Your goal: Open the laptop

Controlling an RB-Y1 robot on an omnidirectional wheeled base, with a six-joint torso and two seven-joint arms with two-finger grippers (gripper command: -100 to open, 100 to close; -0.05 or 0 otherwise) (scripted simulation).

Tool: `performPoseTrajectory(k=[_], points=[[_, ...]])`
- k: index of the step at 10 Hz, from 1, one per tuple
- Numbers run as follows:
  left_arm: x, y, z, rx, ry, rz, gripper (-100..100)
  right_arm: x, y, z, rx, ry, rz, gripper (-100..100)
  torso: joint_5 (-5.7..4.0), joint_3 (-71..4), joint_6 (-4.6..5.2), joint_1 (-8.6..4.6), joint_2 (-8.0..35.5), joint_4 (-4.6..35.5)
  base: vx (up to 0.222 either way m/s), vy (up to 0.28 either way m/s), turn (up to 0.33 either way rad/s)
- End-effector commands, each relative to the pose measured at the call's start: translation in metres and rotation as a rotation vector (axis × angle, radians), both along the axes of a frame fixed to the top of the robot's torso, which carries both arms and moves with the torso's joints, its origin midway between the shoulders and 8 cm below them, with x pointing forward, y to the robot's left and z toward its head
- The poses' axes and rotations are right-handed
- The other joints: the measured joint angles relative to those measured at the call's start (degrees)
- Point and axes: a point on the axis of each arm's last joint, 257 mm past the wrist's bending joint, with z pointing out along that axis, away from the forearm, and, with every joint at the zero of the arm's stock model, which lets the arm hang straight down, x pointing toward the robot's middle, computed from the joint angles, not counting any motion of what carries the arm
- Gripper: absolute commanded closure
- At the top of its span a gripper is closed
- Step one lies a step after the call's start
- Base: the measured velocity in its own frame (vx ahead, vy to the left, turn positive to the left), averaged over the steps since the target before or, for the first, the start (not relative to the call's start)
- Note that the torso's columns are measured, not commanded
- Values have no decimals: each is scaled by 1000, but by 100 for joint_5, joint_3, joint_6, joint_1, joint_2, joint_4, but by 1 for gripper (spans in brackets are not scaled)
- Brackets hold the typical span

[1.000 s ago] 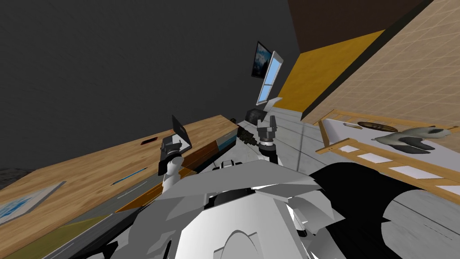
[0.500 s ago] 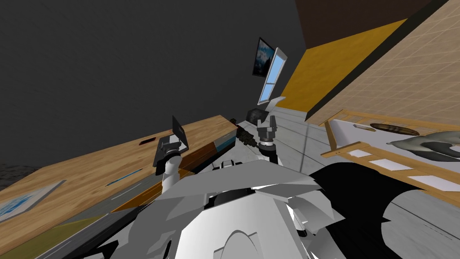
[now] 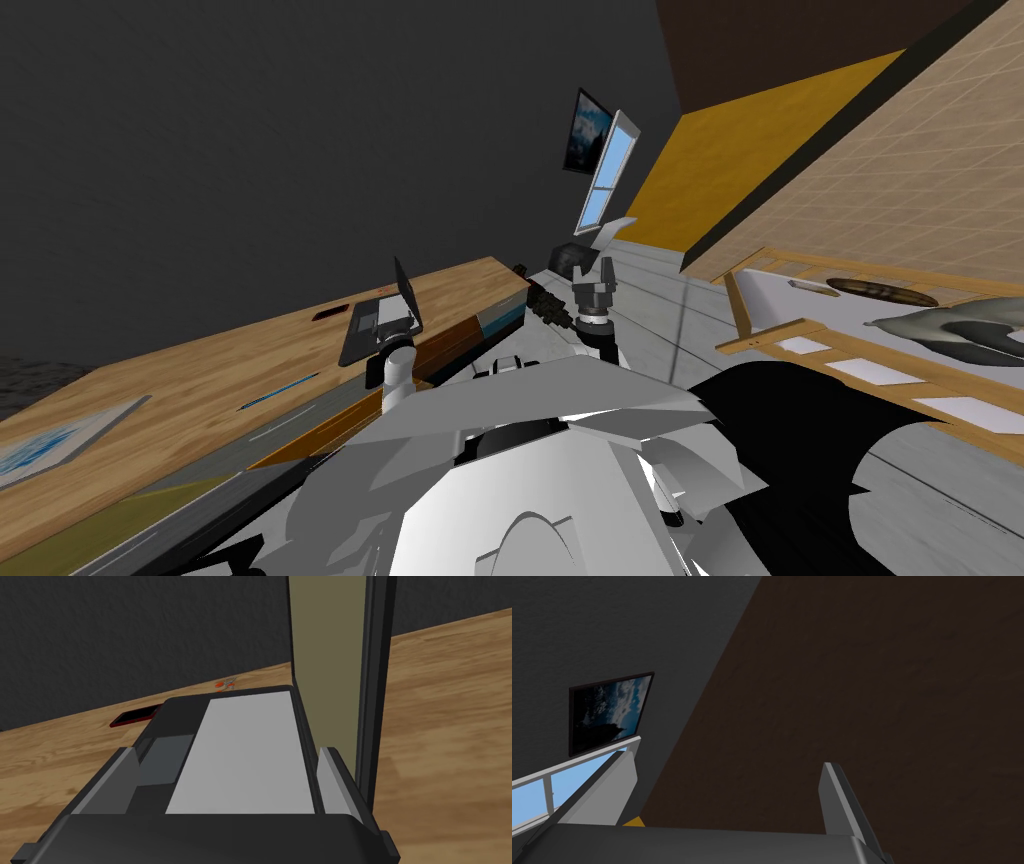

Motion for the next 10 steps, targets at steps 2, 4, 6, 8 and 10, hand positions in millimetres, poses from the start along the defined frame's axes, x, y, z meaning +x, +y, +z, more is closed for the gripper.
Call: performPoseTrajectory(k=[2, 4, 6, 8, 10], points=[[2, -3, 0, -24, -3, -8, -100, 0, 0, 0, 0, 0, 0, 0, -5, -1, -12, 13, 1, 6, 40, 6, 39], [1, -4, -2, -23, -3, -4, 100, 0, 0, 0, 0, 0, 0, 0, -7, -1, -22, 26, 4, 12, 31, 3, 9], [-9, 0, -6, -119, -75, 27, 100, 0, 0, 0, 0, 0, 0, 0, -6, 23, -21, 37, 40, 24, -55, 89, -166], [-15, 3, -9, -184, -121, 49, 100, 0, 0, 0, 0, 0, 0, 0, -4, 16, -26, 39, 27, 20, -72, 105, -119], [-23, 6, -13, -249, -167, 73, 100, 0, 0, 0, 0, 0, 0, 0, -13, 1, -23, 12, 4, 14, -62, 80, -117]])
